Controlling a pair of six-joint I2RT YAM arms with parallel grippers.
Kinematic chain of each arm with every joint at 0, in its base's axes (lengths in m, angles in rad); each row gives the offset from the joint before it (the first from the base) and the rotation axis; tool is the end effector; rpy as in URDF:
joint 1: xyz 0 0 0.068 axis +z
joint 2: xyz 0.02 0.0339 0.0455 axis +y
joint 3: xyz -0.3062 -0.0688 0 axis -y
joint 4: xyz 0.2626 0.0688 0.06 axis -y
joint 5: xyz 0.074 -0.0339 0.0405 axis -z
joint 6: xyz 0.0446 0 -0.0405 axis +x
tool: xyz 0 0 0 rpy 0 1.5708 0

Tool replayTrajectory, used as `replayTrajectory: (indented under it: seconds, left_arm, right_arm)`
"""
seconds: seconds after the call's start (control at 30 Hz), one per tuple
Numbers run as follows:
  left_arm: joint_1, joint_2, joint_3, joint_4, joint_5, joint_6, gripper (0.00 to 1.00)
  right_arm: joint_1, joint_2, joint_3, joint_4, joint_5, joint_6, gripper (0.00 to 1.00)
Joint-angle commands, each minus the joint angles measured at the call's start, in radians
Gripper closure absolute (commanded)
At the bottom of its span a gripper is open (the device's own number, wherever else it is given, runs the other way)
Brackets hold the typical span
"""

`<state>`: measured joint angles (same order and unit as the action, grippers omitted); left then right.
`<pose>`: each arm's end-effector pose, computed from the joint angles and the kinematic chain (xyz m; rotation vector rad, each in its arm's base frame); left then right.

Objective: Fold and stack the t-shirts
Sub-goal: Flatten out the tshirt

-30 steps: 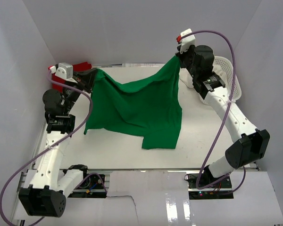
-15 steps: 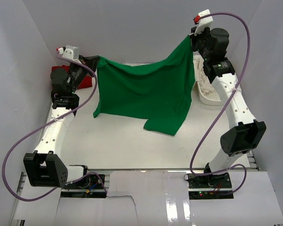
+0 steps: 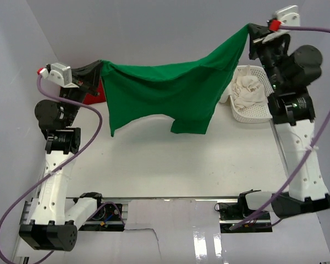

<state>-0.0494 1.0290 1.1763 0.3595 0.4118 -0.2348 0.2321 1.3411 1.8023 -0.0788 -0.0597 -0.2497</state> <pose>0.2123 -0.0284 0.5295 0.2757 1.0874 -0.4729 0.2609 0.0644 0.6265 -0.3344 1.1412 0.0200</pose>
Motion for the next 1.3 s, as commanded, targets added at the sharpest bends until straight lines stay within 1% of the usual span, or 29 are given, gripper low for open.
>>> replayTrajectory:
  seconds: [0.0,0.07,0.13,0.17,0.2,0.27,0.4,0.47,0.53,0.6,0.7,0.8,0.93,0.97,1.17,1.27]
  left_arm:
    - [0.003,-0.095,-0.053,-0.005,-0.016,-0.001,1.00]
    - [0.003,-0.162,-0.060,-0.008,-0.018,-0.001,1.00]
    - [0.003,-0.210,-0.055,-0.016,-0.008,0.000,1.00]
    - [0.003,-0.262,-0.049,-0.020,-0.001,-0.001,1.00]
    - [0.003,-0.288,-0.046,-0.021,0.001,-0.006,1.00]
    - [0.003,-0.357,-0.040,-0.024,-0.001,-0.018,1.00]
    - [0.003,-0.429,-0.036,-0.037,0.010,-0.046,1.00]
    - [0.003,-0.464,-0.052,-0.037,0.018,-0.069,1.00]
    - [0.003,-0.484,-0.084,-0.037,0.019,-0.083,1.00]
    - [0.003,-0.516,-0.110,-0.040,0.028,-0.080,1.00]
    - [0.005,-0.556,-0.104,-0.070,0.018,-0.051,1.00]
    - [0.008,-0.573,-0.058,-0.091,0.018,-0.038,1.00]
    - [0.011,-0.612,0.006,-0.111,0.021,-0.021,1.00]
    - [0.011,-0.619,0.022,-0.113,0.021,-0.018,1.00]
    - [0.016,-0.675,0.039,-0.113,0.018,-0.026,1.00]
    - [0.020,-0.695,0.048,-0.114,0.021,-0.021,1.00]
  right_arm:
    - [0.032,-0.129,-0.003,0.068,0.014,-0.040,0.92]
    - [0.042,-0.173,0.000,0.056,0.018,-0.057,0.92]
    - [0.044,-0.253,-0.003,0.047,-0.005,-0.059,0.92]
    - [0.044,-0.282,-0.007,0.042,-0.018,-0.059,0.92]
    - [0.044,-0.342,-0.012,0.042,-0.023,-0.057,0.92]
    - [0.042,-0.399,-0.032,0.036,-0.032,-0.057,0.92]
    - [0.035,-0.526,-0.038,-0.018,-0.084,-0.054,0.92]
    - [0.007,-0.597,-0.066,-0.015,-0.117,-0.045,0.92]
    - [-0.026,-0.644,-0.105,0.023,-0.129,-0.031,0.92]
    - [-0.089,-0.700,-0.165,0.045,-0.143,-0.022,0.92]
    - [-0.106,-0.735,-0.172,0.042,-0.176,0.000,0.92]
    - [-0.143,-0.763,-0.172,0.050,-0.209,0.026,0.92]
    - [-0.157,-0.798,-0.150,0.067,-0.261,0.076,0.92]
    - [-0.158,-0.803,-0.141,0.094,-0.281,0.095,0.92]
    - [-0.192,-0.836,-0.161,0.162,-0.333,0.164,0.92]
    - [-0.203,-0.853,-0.149,0.169,-0.348,0.173,0.92]
